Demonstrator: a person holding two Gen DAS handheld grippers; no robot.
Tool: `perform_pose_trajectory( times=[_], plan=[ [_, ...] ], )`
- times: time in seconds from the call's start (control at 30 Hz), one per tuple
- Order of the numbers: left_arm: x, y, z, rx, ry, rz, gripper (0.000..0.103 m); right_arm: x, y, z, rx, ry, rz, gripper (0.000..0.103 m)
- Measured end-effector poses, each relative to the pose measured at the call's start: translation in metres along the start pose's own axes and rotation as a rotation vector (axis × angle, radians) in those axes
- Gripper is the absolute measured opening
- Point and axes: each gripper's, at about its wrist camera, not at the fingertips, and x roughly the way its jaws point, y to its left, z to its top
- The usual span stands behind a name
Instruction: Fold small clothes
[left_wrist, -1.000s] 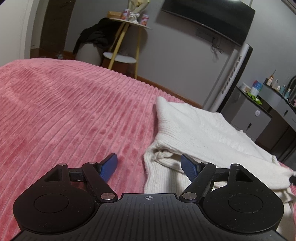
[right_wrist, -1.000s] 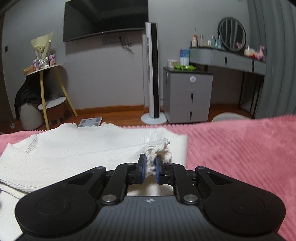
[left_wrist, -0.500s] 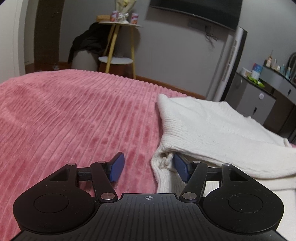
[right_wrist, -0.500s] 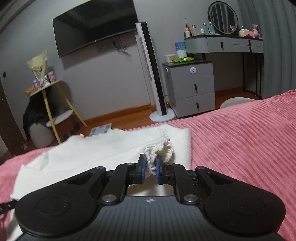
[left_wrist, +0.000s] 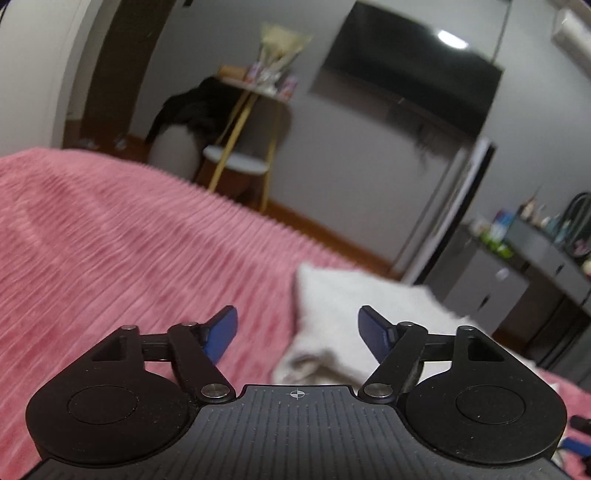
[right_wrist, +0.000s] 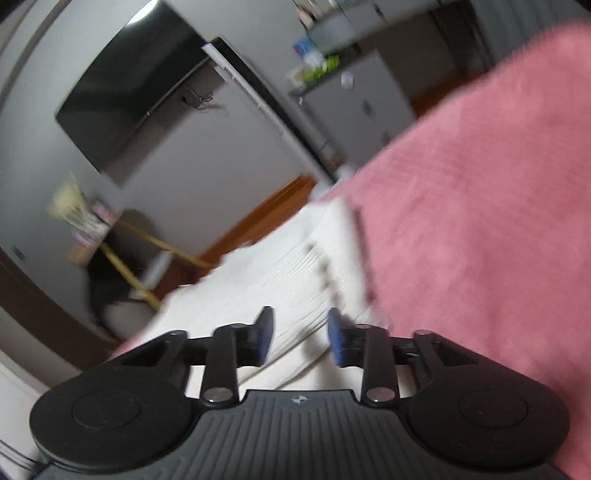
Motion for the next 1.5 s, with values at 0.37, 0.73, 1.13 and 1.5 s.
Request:
perform_pose_trajectory(
  times=[0.37, 0.73, 1.13, 1.5],
  plan=[
    [0.025, -0.005, -0.014, 0.023, 0.115, -0.038, 0.082, 0.044, -0.008, -0.008, 0.227, 0.011, 0.066, 0.034],
    [0.036, -0.008, -0.022, 0.051, 0.182, -0.016, 0.077, 0.041, -0.007, -0.015, 0.0, -0.044, -0.082, 0.005],
    [0.013, -0.02, -0.031, 0.208, 0.181, 0.06, 0.078, -0.019, 0.0, -0.02, -0.123, 0.018, -0.126, 0.02],
    [-0.041, -0.033, -0.044, 0.333, 0.313, 0.118, 0.084, -0.072, 0.019, -0.05, -0.273, 0.128, -0.19, 0.055]
  ],
)
